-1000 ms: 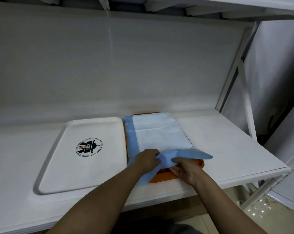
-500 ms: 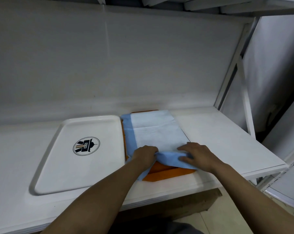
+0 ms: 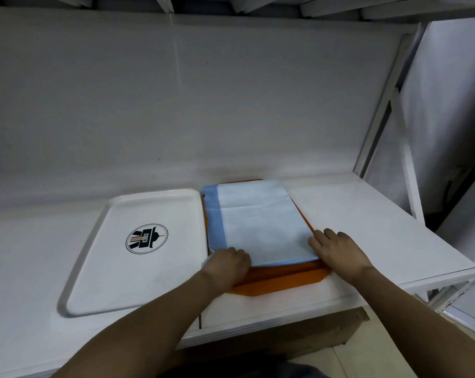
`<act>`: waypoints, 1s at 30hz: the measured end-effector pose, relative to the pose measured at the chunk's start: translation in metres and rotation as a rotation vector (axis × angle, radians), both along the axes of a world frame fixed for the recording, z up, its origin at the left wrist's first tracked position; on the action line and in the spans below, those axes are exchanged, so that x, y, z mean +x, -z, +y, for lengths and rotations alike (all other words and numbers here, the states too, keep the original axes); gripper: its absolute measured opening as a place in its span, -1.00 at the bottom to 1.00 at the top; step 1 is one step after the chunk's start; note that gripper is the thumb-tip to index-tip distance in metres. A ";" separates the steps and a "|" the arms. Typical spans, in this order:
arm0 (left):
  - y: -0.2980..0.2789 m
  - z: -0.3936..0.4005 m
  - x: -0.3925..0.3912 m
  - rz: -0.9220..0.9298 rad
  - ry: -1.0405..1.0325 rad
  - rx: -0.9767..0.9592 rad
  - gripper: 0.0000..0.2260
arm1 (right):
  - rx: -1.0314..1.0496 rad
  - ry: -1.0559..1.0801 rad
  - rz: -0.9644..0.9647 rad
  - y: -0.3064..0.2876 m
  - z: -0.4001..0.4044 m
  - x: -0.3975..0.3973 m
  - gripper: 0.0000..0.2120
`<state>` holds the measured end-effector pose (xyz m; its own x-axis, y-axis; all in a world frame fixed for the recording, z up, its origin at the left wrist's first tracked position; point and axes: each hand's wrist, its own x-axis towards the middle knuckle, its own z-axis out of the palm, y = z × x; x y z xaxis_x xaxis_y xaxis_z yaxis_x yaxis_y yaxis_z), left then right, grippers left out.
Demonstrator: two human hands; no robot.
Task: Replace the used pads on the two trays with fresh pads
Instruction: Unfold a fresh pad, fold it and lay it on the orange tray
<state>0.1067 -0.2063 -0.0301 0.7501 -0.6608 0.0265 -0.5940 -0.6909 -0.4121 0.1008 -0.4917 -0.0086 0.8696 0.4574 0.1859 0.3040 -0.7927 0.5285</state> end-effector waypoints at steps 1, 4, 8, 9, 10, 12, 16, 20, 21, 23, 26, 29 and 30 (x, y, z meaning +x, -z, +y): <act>0.000 -0.001 -0.005 -0.033 0.046 0.042 -0.72 | -0.015 0.001 0.012 0.003 -0.001 0.000 -0.51; -0.001 0.003 -0.010 -0.076 0.109 0.056 -0.77 | 0.009 0.026 0.110 0.011 -0.004 0.001 -0.49; 0.009 0.014 -0.006 -0.041 0.112 0.116 -0.64 | 0.011 0.109 0.188 0.008 -0.006 0.000 -0.40; 0.016 0.017 -0.001 -0.019 0.099 0.119 -0.60 | -0.012 0.109 0.228 0.003 -0.006 -0.003 -0.41; 0.020 0.018 0.003 0.025 0.075 0.113 -0.56 | 0.015 0.086 0.259 0.002 -0.008 -0.005 -0.49; 0.008 0.015 -0.001 0.082 0.068 0.132 -0.55 | 0.003 0.039 0.347 -0.001 -0.015 -0.010 -0.63; -0.005 0.016 0.002 0.173 0.076 0.077 -0.69 | 0.078 0.025 0.395 -0.009 -0.021 -0.020 -0.65; -0.014 0.012 -0.005 0.153 0.083 0.087 -0.71 | -0.042 -0.069 0.274 -0.005 -0.022 -0.018 -0.65; -0.010 0.012 -0.001 0.108 0.069 0.048 -0.66 | -0.048 -0.065 0.239 -0.003 -0.022 -0.018 -0.61; -0.005 0.011 0.000 0.039 0.055 0.016 -0.63 | -0.054 -0.079 0.190 -0.003 -0.018 -0.017 -0.60; -0.006 0.005 -0.007 0.030 0.034 -0.036 -0.60 | -0.007 -0.117 0.152 -0.005 -0.012 -0.018 -0.59; -0.003 0.004 -0.008 0.102 -0.005 -0.124 -0.57 | 0.058 -0.072 0.148 0.004 -0.010 -0.013 -0.54; -0.002 0.003 -0.008 0.108 -0.011 -0.133 -0.55 | 0.064 -0.039 0.157 0.008 -0.009 -0.011 -0.52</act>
